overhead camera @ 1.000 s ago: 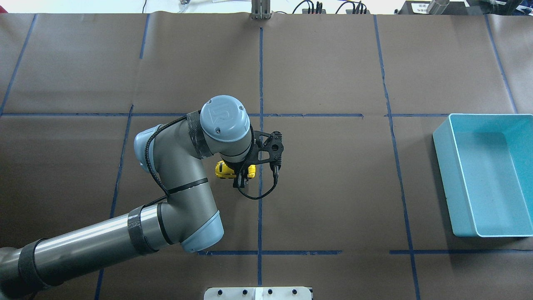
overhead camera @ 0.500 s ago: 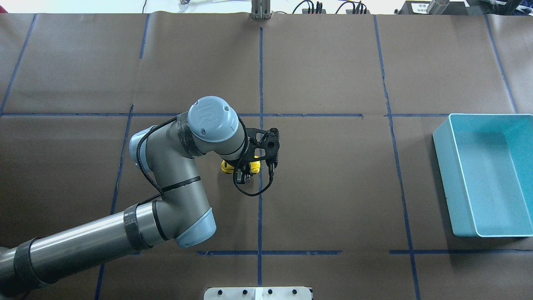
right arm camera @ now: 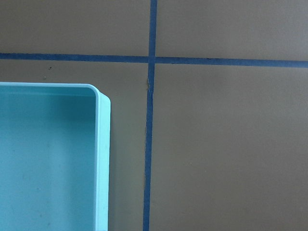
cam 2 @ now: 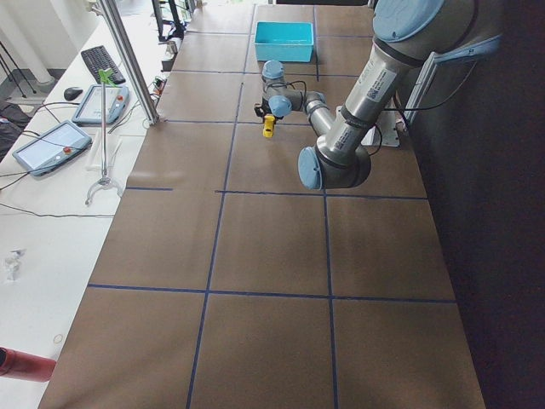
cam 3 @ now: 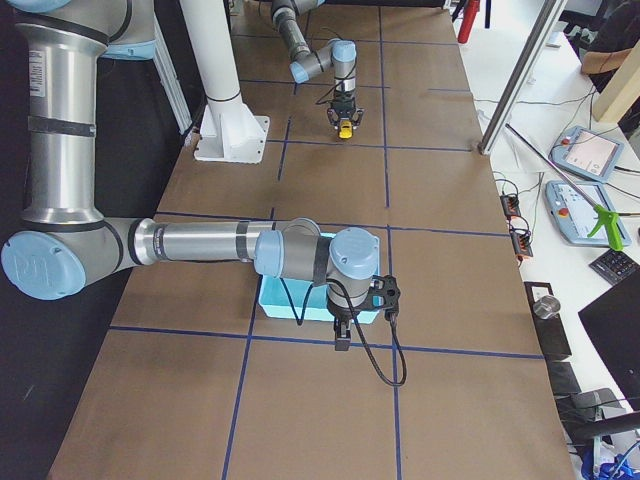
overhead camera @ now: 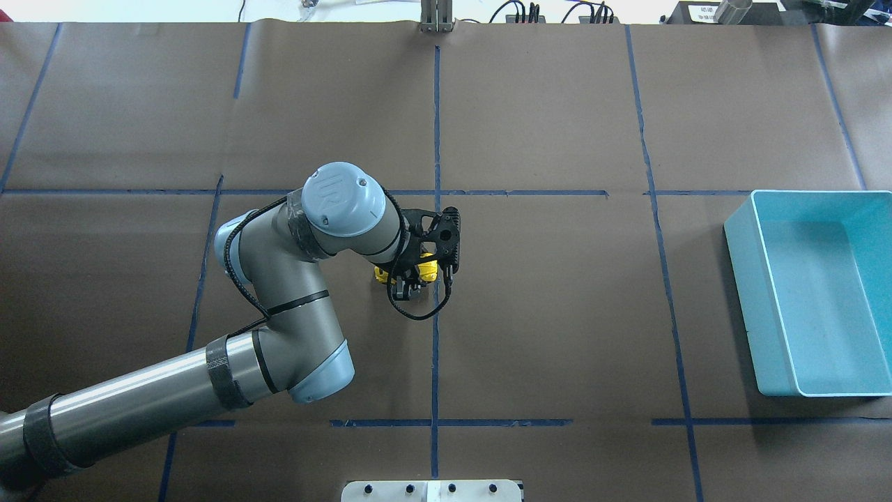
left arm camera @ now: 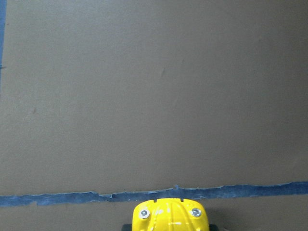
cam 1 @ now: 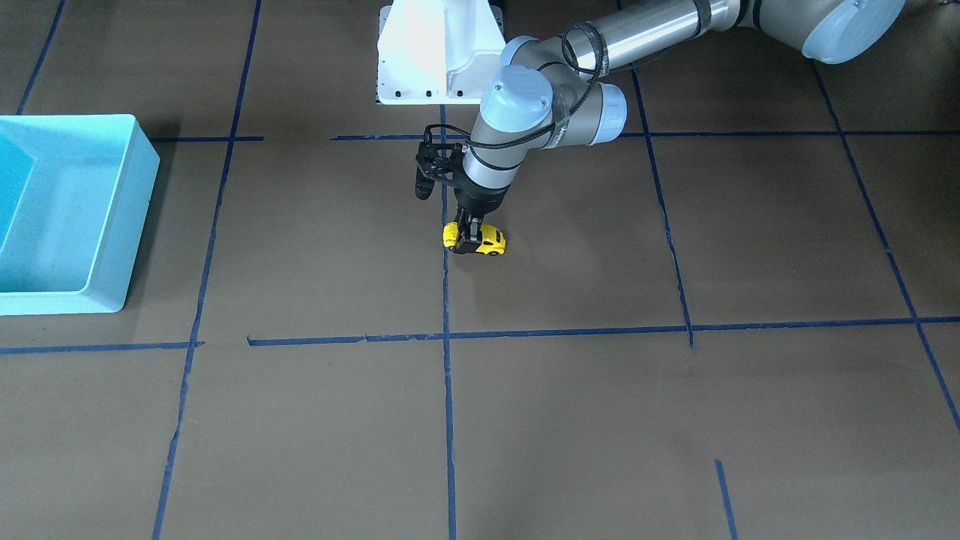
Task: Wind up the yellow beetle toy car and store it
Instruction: 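Drag the held car backward toward the robot to wind it up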
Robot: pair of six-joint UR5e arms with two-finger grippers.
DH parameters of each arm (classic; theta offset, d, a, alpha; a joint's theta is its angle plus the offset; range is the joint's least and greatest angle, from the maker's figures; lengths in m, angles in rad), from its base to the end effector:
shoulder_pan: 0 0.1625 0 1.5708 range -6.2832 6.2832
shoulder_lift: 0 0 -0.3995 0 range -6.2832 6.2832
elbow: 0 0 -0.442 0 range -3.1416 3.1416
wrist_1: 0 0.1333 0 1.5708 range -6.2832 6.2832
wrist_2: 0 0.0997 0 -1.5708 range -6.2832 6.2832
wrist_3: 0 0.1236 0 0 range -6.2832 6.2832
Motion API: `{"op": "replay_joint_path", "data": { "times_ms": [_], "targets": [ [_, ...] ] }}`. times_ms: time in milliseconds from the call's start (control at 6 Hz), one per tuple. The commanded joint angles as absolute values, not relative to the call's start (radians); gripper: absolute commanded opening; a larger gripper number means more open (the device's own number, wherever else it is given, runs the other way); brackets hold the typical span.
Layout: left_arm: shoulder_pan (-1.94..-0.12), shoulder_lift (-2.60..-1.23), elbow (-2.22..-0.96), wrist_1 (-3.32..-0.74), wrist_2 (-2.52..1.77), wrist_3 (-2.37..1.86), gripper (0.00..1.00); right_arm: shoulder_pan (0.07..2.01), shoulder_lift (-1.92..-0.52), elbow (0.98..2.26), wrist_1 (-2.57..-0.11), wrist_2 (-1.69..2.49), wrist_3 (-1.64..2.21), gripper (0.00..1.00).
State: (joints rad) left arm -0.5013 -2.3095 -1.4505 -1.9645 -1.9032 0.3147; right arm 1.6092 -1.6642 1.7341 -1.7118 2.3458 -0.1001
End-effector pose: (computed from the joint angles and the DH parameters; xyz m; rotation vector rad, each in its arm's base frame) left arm 0.6403 -0.4569 0.1790 0.9018 0.7164 1.4118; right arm 0.0659 -0.4947 0.6245 -0.0137 -0.7775 -0.0310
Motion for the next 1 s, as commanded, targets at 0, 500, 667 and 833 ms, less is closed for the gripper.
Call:
{"op": "replay_joint_path", "data": {
  "times_ms": [0,500,667,833],
  "targets": [
    [-0.508,-2.278,-1.450,-2.022,-1.905,0.301,0.01,1.609,-1.664,1.735,-1.713,2.352,-0.101,1.00],
    [-0.514,-2.203,-1.457,-2.104,-1.908,0.304,0.01,1.609,-1.664,1.735,-1.712,2.355,-0.101,1.00],
    [-0.528,-2.175,-1.459,-2.146,-1.936,0.304,0.01,1.609,-1.664,1.735,-1.712,2.355,-0.101,1.00],
    [-0.558,-2.134,-1.462,-2.186,-2.003,0.310,0.02,1.609,-1.664,1.736,-1.712,2.358,-0.100,1.00]
  ]
}}
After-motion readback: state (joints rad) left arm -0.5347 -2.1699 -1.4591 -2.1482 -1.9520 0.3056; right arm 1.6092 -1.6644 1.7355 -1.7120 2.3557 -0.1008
